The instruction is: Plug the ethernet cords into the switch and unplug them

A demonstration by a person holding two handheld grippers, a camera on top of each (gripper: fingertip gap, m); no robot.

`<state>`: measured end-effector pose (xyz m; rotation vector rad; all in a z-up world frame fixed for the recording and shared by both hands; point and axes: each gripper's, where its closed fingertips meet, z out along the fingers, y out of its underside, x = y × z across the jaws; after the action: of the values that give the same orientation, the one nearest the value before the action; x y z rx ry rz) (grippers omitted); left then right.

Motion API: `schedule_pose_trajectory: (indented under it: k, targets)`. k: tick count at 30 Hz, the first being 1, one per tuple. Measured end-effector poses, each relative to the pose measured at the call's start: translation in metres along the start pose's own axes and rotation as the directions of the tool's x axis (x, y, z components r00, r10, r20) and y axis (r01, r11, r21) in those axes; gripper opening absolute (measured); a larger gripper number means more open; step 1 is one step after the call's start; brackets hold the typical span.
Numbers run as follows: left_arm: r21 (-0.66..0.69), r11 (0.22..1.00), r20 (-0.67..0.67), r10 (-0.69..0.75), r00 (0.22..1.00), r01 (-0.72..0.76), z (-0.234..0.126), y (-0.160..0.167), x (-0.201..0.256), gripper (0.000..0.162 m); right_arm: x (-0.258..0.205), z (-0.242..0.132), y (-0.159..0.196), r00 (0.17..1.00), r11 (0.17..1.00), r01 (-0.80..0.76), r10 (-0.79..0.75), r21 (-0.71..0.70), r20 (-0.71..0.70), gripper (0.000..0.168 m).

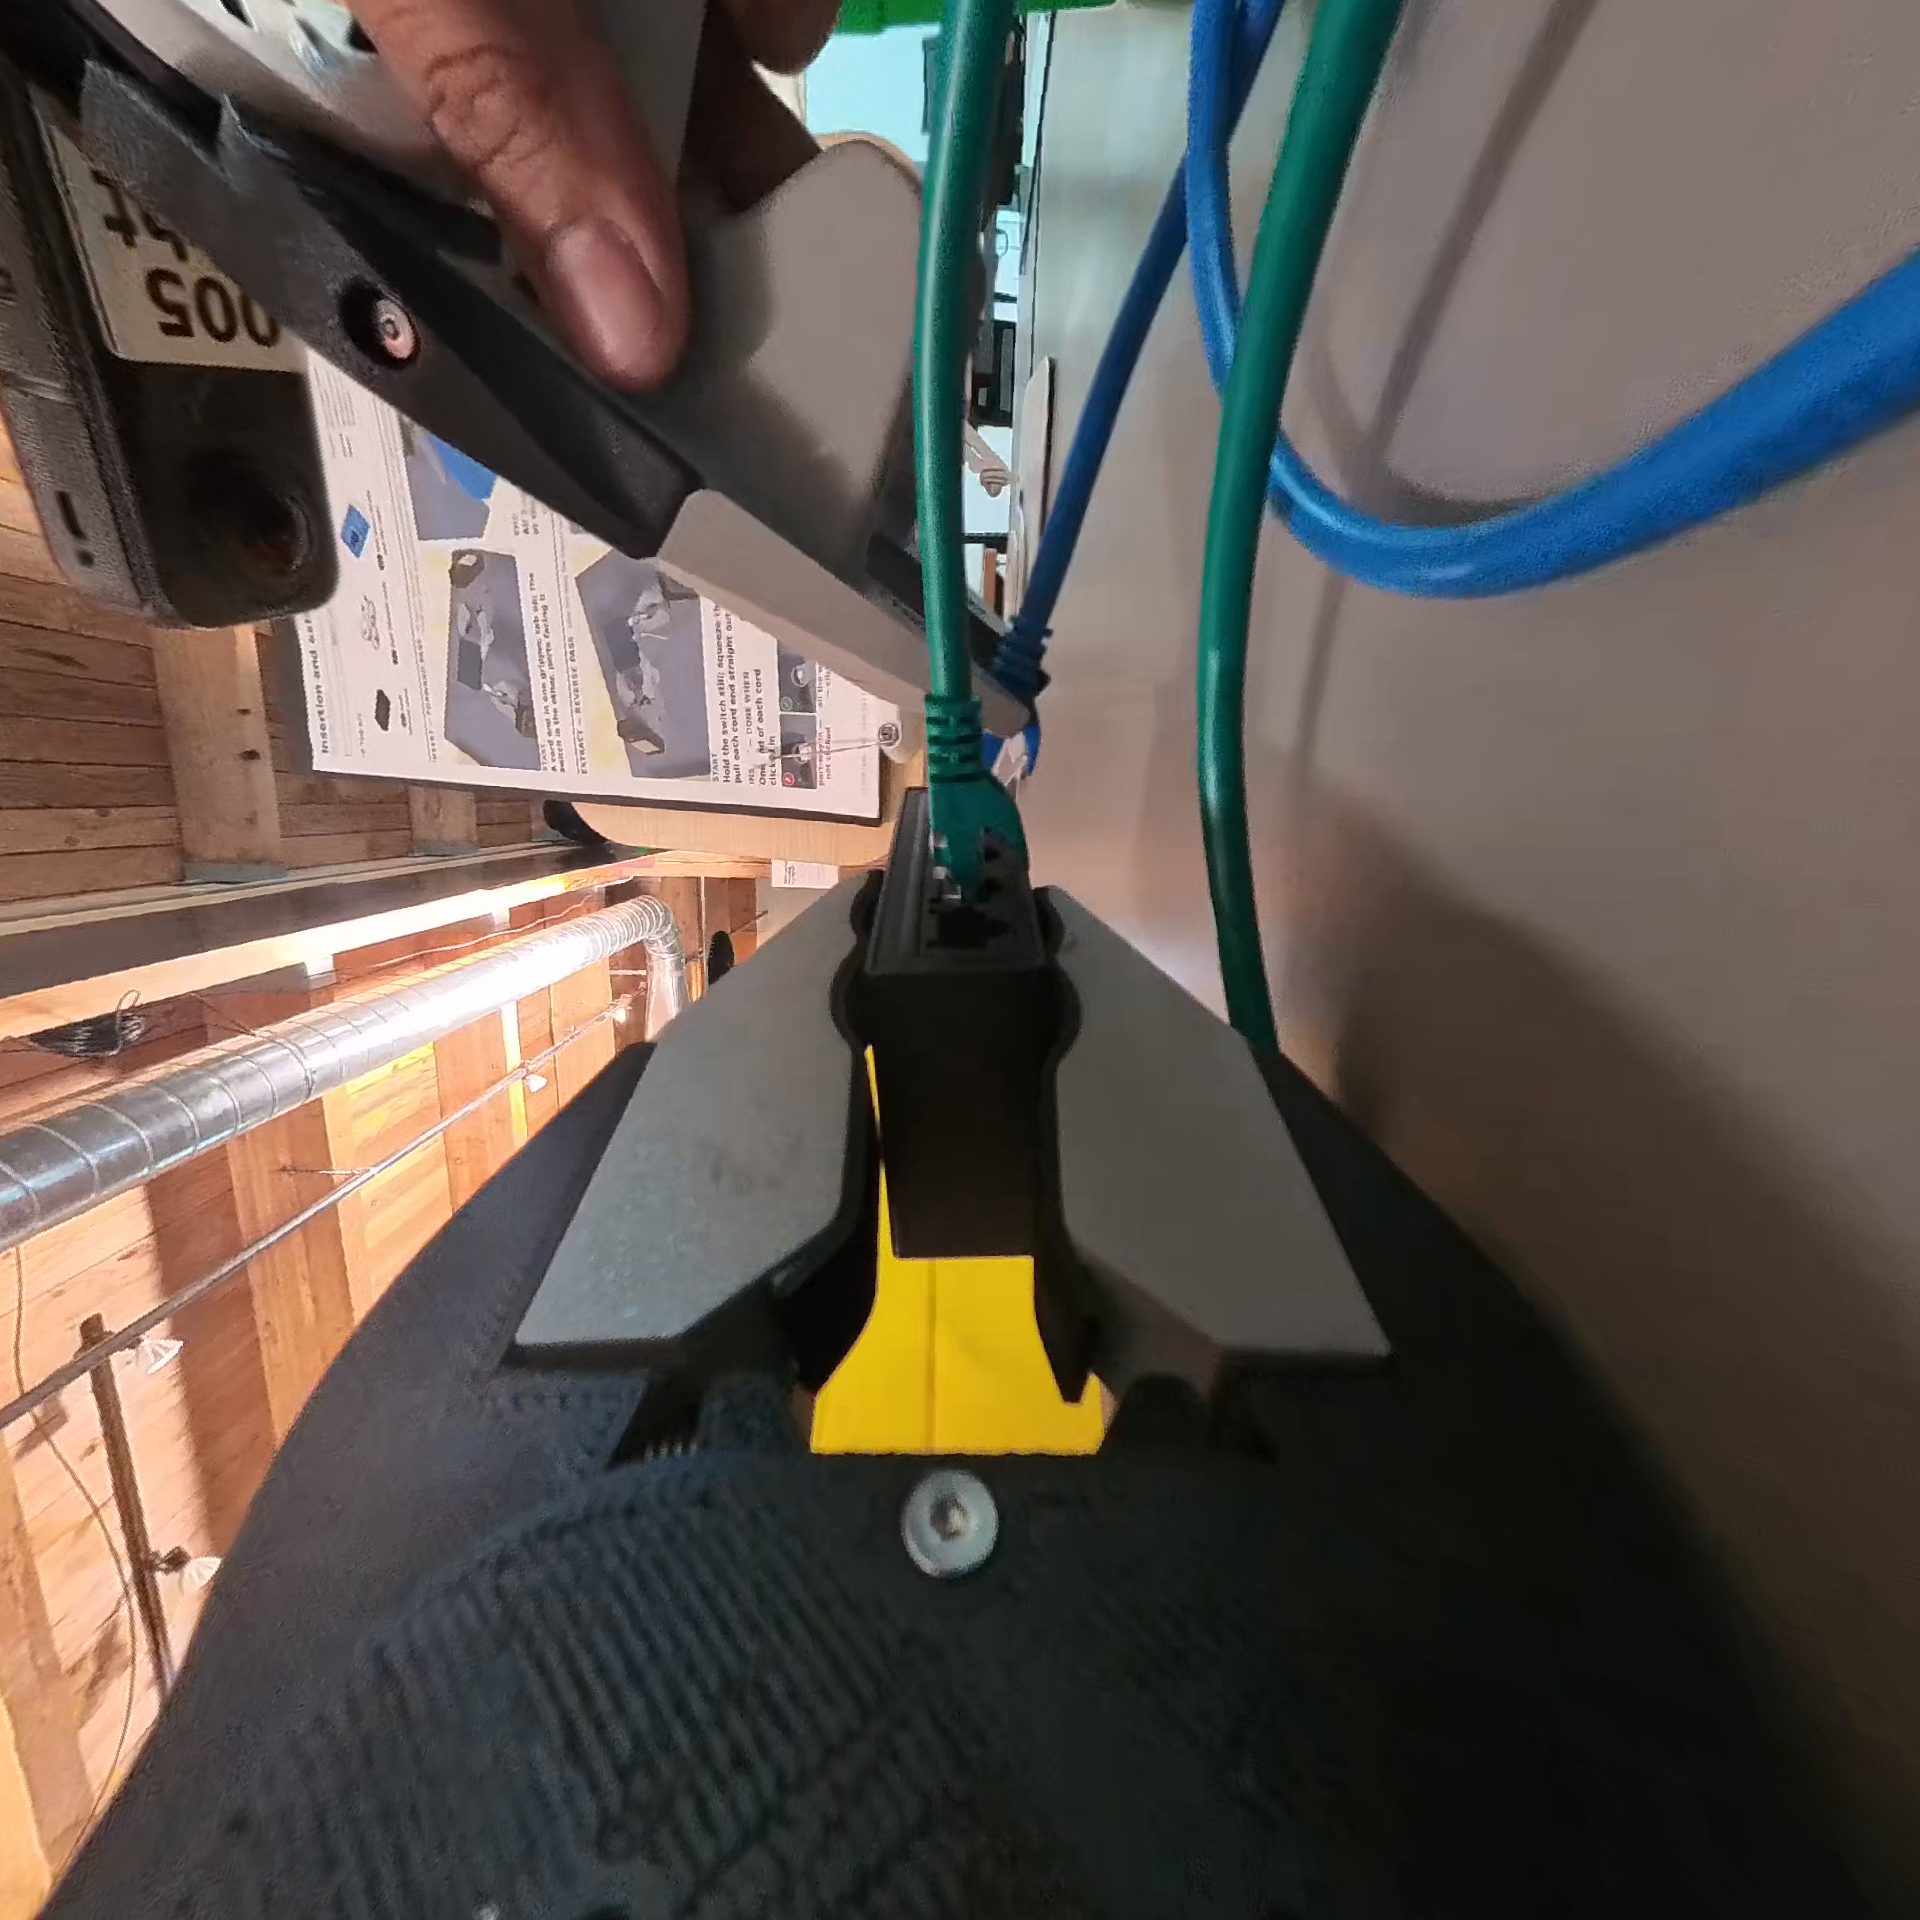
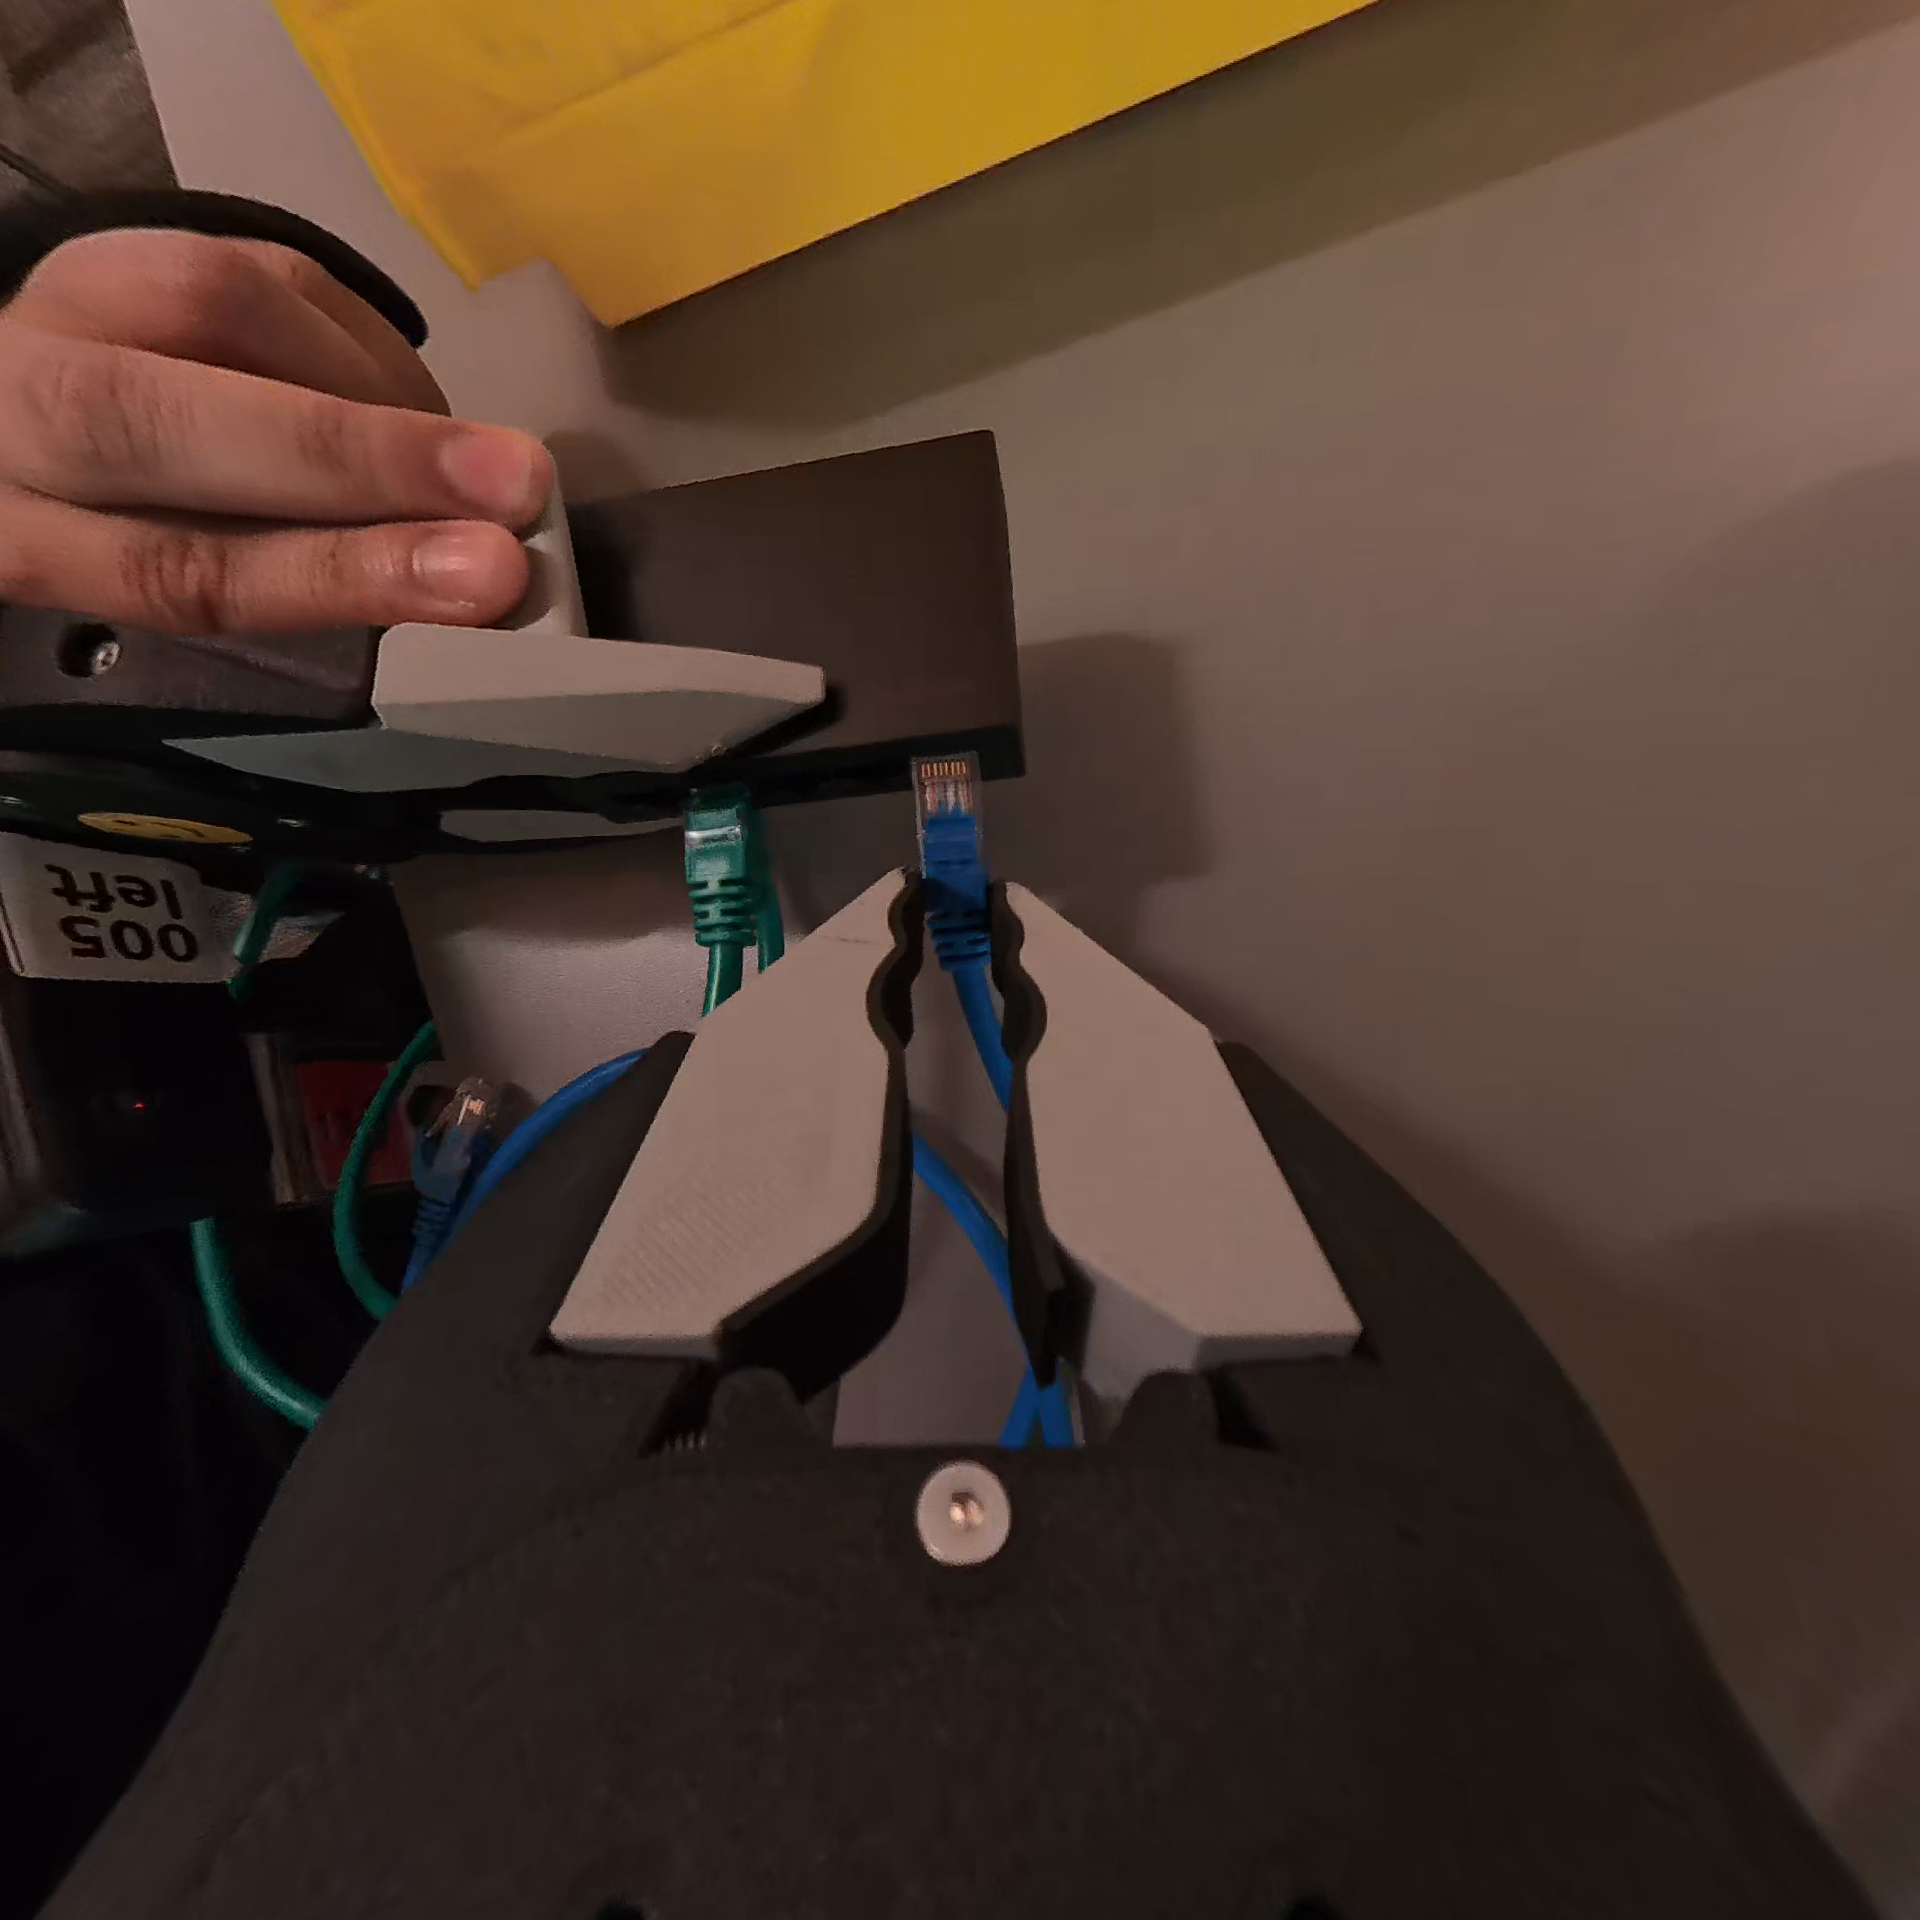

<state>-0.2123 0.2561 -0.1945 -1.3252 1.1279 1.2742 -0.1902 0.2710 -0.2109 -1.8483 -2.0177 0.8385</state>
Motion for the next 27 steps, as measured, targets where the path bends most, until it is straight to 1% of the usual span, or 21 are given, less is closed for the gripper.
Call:
schedule_pose_trajectory:
  k: [1,8,11,14,17,21,27]
  targets:
    - [0.006,1.000,-0.003,-0.005,1.000,0.005,0.000,-0.001,0.000,0.026,0.000,-0.001,0.001,1.000,1.000,-0.004,0.005,-0.017,0.013,0.009]
    - [0.100,0.995,-0.060,-0.022,0.998,0.028,-0.004,-0.015,0.008,0.026,-0.005,-0.004,0.015,0.997,0.978,0.035,-0.020,-0.204,0.075,0.008]
    - [0.165,0.986,-0.082,-0.010,0.997,0.023,-0.010,-0.027,0.011,0.026,-0.008,-0.003,0.019,0.991,0.965,0.031,0.005,-0.260,0.134,0.008]
    - [0.189,0.980,-0.107,-0.036,0.994,0.056,-0.011,-0.030,0.012,0.026,-0.009,-0.001,0.018,0.983,0.962,0.012,0.039,-0.271,0.181,0.009]
    - [0.203,0.968,-0.153,-0.113,0.982,0.144,-0.011,-0.030,0.013,0.026,-0.009,-0.002,0.020,0.971,0.962,0.010,0.056,-0.272,0.232,0.009]
    - [0.188,0.963,-0.174,-0.161,0.971,0.193,-0.009,-0.028,0.013,0.026,-0.008,0.003,0.023,0.954,0.973,0.001,0.068,-0.231,0.290,0.009]
    - [0.115,0.963,-0.173,-0.224,0.959,0.245,0.000,-0.016,0.016,0.026,-0.006,0.002,0.022,0.933,0.986,-0.055,0.108,-0.159,0.343,0.008]
